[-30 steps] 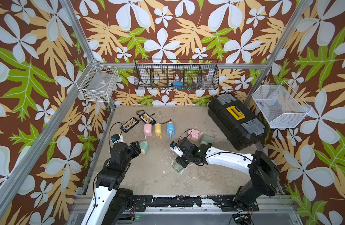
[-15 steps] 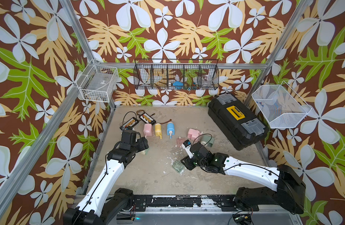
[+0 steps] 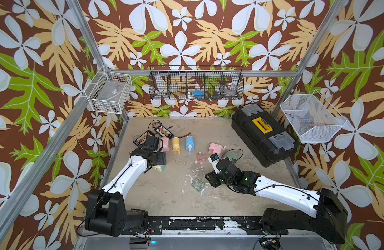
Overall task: Put the tray back into the pencil sharpener
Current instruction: Pick up the pencil sharpener from the center of the board.
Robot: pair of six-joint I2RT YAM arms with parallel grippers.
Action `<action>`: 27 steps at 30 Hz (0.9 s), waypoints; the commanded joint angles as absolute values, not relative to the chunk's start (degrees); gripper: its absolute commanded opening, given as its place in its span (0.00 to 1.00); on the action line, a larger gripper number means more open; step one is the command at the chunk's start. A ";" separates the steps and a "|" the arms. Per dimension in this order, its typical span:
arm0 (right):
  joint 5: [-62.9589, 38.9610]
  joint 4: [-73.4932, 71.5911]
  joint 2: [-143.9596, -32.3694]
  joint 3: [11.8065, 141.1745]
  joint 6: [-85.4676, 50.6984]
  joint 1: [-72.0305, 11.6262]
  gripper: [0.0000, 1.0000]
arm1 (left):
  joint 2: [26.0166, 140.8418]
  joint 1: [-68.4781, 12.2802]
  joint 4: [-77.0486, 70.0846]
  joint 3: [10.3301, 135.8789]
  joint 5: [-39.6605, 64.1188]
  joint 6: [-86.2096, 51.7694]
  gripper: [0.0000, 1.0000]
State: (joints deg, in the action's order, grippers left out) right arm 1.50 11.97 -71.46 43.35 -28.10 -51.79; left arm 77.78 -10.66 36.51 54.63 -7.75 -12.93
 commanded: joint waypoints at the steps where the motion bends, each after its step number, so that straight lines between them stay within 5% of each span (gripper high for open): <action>1: 1.74 11.66 -70.93 42.74 -28.70 -51.77 0.53 | 79.53 -10.66 38.17 55.37 -9.21 -9.89 0.89; 13: 1.95 12.15 -68.93 41.32 -28.74 -50.98 0.53 | 85.58 -10.65 36.27 56.10 -6.42 -8.35 0.83; 27: 2.54 11.42 -66.58 39.89 -28.83 -50.20 0.53 | 89.32 -10.65 34.45 56.34 -7.43 -8.93 0.54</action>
State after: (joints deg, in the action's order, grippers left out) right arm 1.74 12.05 -67.05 39.97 -28.45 -50.30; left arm 88.90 -10.72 34.85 56.23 -6.13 -8.75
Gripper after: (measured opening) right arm 0.530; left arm 0.561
